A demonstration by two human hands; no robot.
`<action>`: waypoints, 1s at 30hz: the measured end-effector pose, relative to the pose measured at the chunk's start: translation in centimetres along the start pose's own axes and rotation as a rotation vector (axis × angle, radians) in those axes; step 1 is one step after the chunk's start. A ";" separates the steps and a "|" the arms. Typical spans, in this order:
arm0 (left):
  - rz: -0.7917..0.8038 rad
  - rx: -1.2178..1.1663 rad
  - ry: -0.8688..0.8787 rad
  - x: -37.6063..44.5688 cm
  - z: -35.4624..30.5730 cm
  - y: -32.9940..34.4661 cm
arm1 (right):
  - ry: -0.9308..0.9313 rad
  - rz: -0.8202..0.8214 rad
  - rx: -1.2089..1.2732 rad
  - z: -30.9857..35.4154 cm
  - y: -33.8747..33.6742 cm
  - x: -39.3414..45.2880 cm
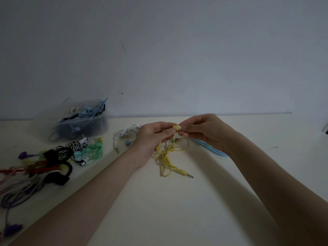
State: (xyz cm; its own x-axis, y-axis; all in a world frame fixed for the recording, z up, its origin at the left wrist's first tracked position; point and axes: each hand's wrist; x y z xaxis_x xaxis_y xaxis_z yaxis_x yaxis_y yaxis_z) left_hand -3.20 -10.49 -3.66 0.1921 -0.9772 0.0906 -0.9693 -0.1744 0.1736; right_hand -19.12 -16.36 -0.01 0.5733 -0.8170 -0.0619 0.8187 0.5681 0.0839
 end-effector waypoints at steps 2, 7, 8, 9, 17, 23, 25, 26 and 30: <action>0.008 0.001 0.001 0.0 0.0 0.0 | 0.002 -0.008 -0.024 0.1 -0.1 -0.1; 0.004 -0.038 -0.013 0.2 0.1 -0.2 | -0.020 0.014 -0.022 0.2 0.2 0.1; 0.004 -0.049 -0.013 0.2 0.1 -0.2 | -0.021 0.014 -0.010 0.2 0.2 0.1; 0.001 -0.060 -0.013 0.3 0.1 -0.2 | -0.019 0.010 0.004 0.3 0.2 0.1; -0.004 -0.028 -0.015 0.2 0.0 -0.2 | -0.035 -0.014 -0.037 0.0 0.3 0.1; 0.004 -0.042 -0.005 0.2 0.1 -0.1 | -0.038 -0.047 -0.037 0.3 0.1 0.2; 0.009 -0.025 -0.006 0.2 0.0 -0.2 | -0.046 -0.028 -0.062 0.2 0.4 0.2; 0.009 -0.019 -0.009 0.2 0.0 -0.2 | -0.052 -0.030 -0.101 0.3 0.5 0.2; 0.013 -0.031 -0.044 0.0 -0.3 -0.1 | -0.036 -0.069 -0.480 1.9 0.7 -0.6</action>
State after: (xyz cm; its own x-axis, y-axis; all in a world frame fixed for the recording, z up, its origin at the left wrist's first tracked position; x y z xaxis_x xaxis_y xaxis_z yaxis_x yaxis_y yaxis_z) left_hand -3.03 -10.42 -3.36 0.1717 -0.9839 0.0499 -0.9664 -0.1584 0.2025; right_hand -18.91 -15.64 1.96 0.5221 -0.8527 -0.0163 0.7827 0.4866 -0.3881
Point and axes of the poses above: each hand's wrist, its own x-axis towards the middle knuckle, its own y-axis out of the palm, z = x × y
